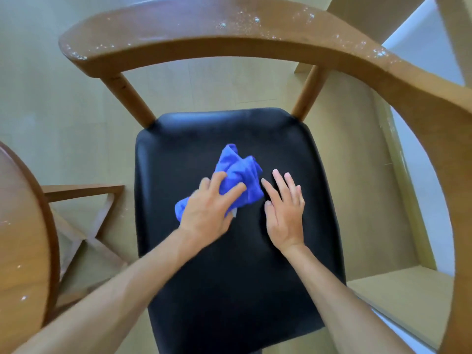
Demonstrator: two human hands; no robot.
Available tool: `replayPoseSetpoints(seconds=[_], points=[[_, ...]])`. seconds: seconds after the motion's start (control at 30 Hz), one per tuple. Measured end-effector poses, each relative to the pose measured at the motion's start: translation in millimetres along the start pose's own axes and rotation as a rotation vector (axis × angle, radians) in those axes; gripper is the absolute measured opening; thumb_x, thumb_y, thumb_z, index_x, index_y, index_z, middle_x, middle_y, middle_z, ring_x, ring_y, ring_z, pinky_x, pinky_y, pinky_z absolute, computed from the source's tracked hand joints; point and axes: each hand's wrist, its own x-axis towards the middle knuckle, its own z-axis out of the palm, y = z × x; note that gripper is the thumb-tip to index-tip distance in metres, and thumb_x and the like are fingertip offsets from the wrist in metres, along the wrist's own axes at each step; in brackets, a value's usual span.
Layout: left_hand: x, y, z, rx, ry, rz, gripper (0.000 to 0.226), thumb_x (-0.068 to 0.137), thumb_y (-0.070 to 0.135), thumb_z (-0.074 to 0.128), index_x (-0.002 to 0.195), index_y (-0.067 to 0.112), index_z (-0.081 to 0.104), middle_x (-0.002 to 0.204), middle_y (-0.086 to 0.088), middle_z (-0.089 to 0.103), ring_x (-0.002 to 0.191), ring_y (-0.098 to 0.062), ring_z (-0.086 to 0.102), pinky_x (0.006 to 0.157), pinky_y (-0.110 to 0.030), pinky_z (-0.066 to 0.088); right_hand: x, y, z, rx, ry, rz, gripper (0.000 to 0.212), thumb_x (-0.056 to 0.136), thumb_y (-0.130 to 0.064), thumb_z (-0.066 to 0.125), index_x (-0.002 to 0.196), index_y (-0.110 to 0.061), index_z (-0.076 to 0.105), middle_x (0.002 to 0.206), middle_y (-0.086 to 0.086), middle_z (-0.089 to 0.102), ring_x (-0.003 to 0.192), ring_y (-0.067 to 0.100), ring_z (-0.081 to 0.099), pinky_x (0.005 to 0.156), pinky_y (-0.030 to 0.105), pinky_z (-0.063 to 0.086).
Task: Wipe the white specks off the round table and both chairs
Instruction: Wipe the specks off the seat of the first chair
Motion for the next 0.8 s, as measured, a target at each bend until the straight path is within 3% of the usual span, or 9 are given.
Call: replayPoseSetpoints(seconds=[0.13,0.2,0.3,0.37,0.43,0.5,0.6,0.67,0.8], points=[[-65.2,61.0,27.1,-0.079,-0.168,0.198,0.061,0.054,0.012,0.068,0.111,0.027,0.052,0.112,-0.010,0.044,0.066,-0.027,0.045,0.050,-0.034,0.044,19.0,-0.7,-32.7,0.446,0.032,0.289,0.045,0.082,-0.010,0.038,0.113,-0.007,0.069,0.132,-0.003,0.058,0.132,0.015,0.045,0.112,0.033,0.032],[-71.3,73.1,26.2,-0.102,-0.247,0.222,0.065,0.055,0.019,0.071,0.116,0.032,0.054,0.118,-0.008,0.045,0.071,-0.024,0.048,0.056,-0.031,0.044,28.7,-10.4,-55.8,0.436,-0.012,0.287,0.042,0.083,-0.017,0.041,0.113,-0.009,0.069,0.128,-0.005,0.061,0.127,0.016,0.051,0.108,0.023,0.035],[-66.3,54.8,-4.3,-0.349,-0.234,0.147,0.059,0.078,0.049,0.060,0.134,0.040,0.046,0.138,-0.003,0.041,0.109,-0.021,0.050,0.088,-0.033,0.042,19.9,-33.5,-77.3,0.235,-0.156,-0.186,0.041,0.091,-0.033,0.047,0.122,-0.013,0.065,0.134,0.000,0.058,0.128,0.018,0.048,0.108,0.036,0.037],[-59.7,20.1,-24.6,-0.436,-0.082,-0.056,0.050,0.085,0.044,0.050,0.134,0.036,0.050,0.142,-0.001,0.039,0.127,-0.018,0.039,0.101,-0.038,0.036,0.2,-44.1,-77.4,0.070,-0.306,-0.509,0.053,0.088,-0.047,0.053,0.134,-0.020,0.057,0.142,0.001,0.051,0.133,0.023,0.043,0.110,0.044,0.035],[-44.5,-22.2,-37.8,-0.242,0.067,-0.311,0.051,0.085,0.039,0.043,0.134,0.030,0.052,0.145,-0.009,0.038,0.133,-0.027,0.034,0.101,-0.053,0.038,-22.8,-41.0,-68.1,-0.179,-0.479,-0.753,0.069,0.082,-0.062,0.053,0.142,-0.032,0.044,0.150,0.005,0.041,0.137,0.033,0.038,0.111,0.054,0.029],[-29.8,-50.8,-43.1,-0.043,-0.090,-0.524,0.058,0.089,0.047,0.040,0.145,0.036,0.033,0.156,-0.013,0.017,0.143,-0.036,0.014,0.107,-0.061,0.028,-43.3,-31.8,-53.9,-0.372,-0.566,-0.926,0.068,0.080,-0.066,0.051,0.141,-0.038,0.040,0.148,0.007,0.043,0.129,0.035,0.045,0.105,0.057,0.035],[-26.7,-63.5,-30.2,0.045,-0.338,-0.546,0.074,0.088,0.064,0.042,0.149,0.045,0.005,0.159,-0.007,-0.016,0.145,-0.035,-0.014,0.110,-0.060,0.020,-48.4,-25.7,-37.5,-0.384,-0.369,-1.023,0.041,0.090,-0.029,0.055,0.130,-0.038,0.051,0.117,0.005,0.062,0.085,0.027,0.057,0.079,0.044,0.051],[-30.9,-64.1,-25.9,0.088,-0.331,-0.505,0.080,0.085,0.065,0.045,0.150,0.044,0.003,0.158,-0.008,-0.019,0.144,-0.036,-0.017,0.108,-0.061,0.026,-34.0,-23.2,-31.5,-0.394,-0.274,-1.050,0.055,0.083,-0.007,0.050,0.129,-0.037,0.051,0.106,0.005,0.063,0.070,0.024,0.050,0.065,0.037,0.048],[-31.9,-68.7,-19.9,0.040,-0.267,-0.512,0.081,0.082,0.061,0.056,0.150,0.042,0.016,0.160,-0.010,-0.010,0.145,-0.037,-0.012,0.103,-0.064,0.029,27.0,-12.5,-23.8,-0.420,-0.161,-0.907,0.070,0.064,-0.007,0.059,0.128,-0.033,0.048,0.105,0.008,0.060,0.064,0.025,0.046,0.054,0.034,0.043]])
